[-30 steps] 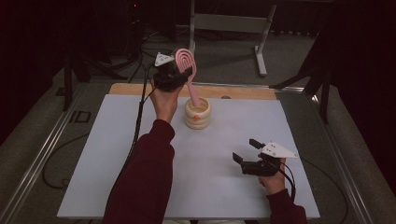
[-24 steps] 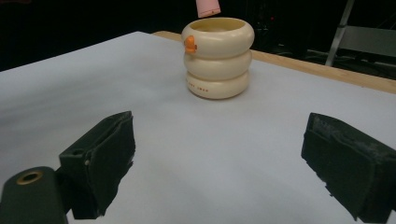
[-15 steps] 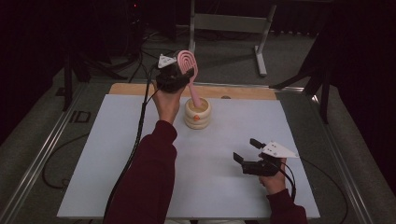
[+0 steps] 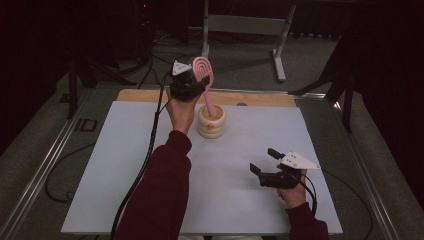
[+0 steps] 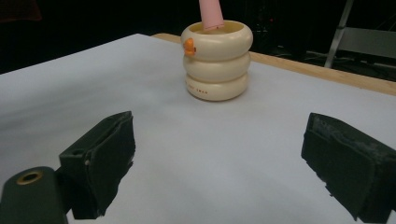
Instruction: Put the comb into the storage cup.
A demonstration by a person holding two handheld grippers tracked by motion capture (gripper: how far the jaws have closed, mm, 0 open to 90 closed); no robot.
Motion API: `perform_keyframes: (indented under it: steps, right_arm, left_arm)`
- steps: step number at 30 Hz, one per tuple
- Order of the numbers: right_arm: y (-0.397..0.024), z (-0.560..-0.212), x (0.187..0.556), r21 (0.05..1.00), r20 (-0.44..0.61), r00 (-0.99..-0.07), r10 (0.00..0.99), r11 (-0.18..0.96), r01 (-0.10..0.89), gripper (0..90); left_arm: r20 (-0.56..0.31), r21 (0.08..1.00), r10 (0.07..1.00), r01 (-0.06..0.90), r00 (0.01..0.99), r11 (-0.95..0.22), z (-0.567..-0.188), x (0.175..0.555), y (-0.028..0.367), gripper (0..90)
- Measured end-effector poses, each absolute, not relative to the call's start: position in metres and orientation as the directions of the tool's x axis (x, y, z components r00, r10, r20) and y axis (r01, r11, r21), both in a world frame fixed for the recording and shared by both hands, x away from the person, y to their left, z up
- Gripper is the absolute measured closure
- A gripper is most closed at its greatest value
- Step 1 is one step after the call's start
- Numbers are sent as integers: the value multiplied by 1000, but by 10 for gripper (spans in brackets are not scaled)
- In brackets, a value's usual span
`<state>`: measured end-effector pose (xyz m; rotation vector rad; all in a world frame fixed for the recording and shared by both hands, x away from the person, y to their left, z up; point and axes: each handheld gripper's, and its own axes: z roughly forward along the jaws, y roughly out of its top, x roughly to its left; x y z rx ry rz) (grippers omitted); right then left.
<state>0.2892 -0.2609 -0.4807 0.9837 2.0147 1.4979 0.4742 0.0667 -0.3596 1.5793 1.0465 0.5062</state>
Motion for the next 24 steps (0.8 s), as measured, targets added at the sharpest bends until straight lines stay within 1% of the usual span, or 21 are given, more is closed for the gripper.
perform_keyframes:
  steps: [24]
  right_arm:
    - [-261,-481,289,947,65,-647,760,157,279,96]
  left_arm:
    - [-220,924,835,383,504,13,-376,475,64,643]
